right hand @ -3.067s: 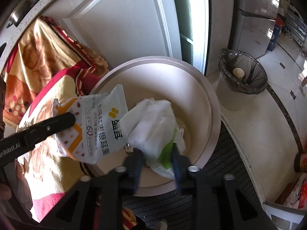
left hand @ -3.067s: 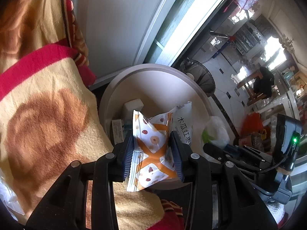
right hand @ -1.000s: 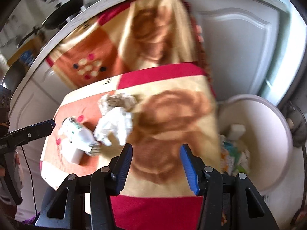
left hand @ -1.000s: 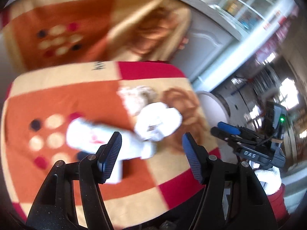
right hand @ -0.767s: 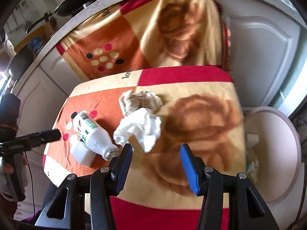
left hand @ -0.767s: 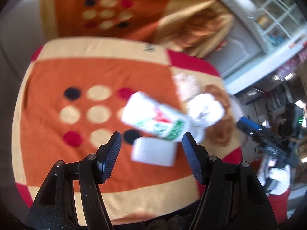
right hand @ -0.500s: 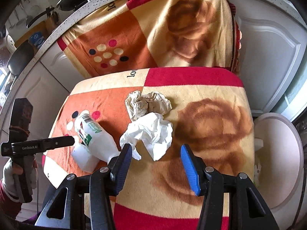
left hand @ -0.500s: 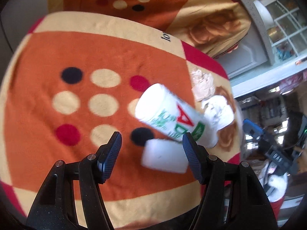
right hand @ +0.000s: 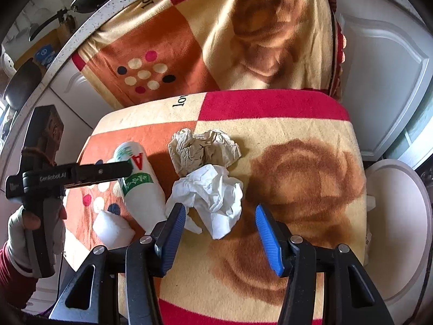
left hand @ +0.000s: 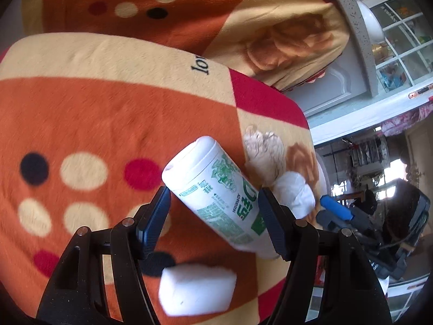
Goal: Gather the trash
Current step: 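Grasp the white spray bottle with the left tool while the right tool grasps the white tissue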
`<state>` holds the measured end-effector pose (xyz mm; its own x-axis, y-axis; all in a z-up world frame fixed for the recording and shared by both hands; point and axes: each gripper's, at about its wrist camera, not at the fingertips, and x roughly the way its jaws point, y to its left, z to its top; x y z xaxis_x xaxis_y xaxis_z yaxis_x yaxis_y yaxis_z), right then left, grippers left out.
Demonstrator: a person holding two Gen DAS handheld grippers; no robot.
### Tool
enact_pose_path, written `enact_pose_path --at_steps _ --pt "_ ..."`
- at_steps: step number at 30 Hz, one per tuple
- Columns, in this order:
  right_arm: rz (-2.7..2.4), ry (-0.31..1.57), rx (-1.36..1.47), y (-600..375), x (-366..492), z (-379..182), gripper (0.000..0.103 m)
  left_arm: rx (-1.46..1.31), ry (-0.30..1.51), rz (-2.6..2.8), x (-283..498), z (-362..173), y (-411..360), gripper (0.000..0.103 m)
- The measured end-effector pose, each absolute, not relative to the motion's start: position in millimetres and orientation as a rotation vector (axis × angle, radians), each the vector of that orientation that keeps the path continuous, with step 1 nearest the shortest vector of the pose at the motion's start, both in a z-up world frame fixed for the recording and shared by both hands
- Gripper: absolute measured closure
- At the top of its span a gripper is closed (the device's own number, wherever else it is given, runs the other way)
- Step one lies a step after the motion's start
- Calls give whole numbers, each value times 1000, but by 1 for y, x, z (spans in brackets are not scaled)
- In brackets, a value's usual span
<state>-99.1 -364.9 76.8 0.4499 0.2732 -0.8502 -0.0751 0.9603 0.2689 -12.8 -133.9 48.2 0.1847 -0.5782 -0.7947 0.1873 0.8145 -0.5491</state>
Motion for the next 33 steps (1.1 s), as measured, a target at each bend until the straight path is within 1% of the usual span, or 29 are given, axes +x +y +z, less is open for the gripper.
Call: enact_pose_path --at_steps 4,11,16,17,18,19,20,21,22,23,24,25,33 --pt "219 1086 211 -366 -92 71 44 -358 1285 -526 -7 48 -148 37" --pt "220 1099 229 -369 -81 56 44 -287 1330 -465 0 38 -178 37" --pt "243 1118 279 -367 -74 41 44 -224 1311 -461 -2 38 -186 38" --pt "247 1115 280 -365 -74 41 44 -219 1308 -461 -3 38 -186 40" --pt "252 1110 277 -363 -74 40 44 -205 1304 -456 -3 38 -186 47" --pt "264 1106 271 -360 -74 40 46 -201 1303 -461 -3 38 -187 47" --pt "274 1108 259 -356 -74 39 53 -204 1302 -467 -4 38 -186 48" --pt "287 1110 257 -354 -75 39 75 -211 1303 -473 -5 39 -184 49" --pt "296 1106 263 -353 -76 40 86 -214 1303 -478 -6 41 -183 50" --pt "299 1088 269 -355 -79 44 87 -216 1296 -485 -8 44 -181 50" --pt "305 1074 273 -357 -82 48 91 -217 1285 -493 -10 48 -179 51" --pt "311 1063 278 -359 -85 53 93 -219 1272 -501 -13 53 -176 51" --pt "317 985 273 -379 -117 89 94 -223 1212 -545 -37 84 -166 54"
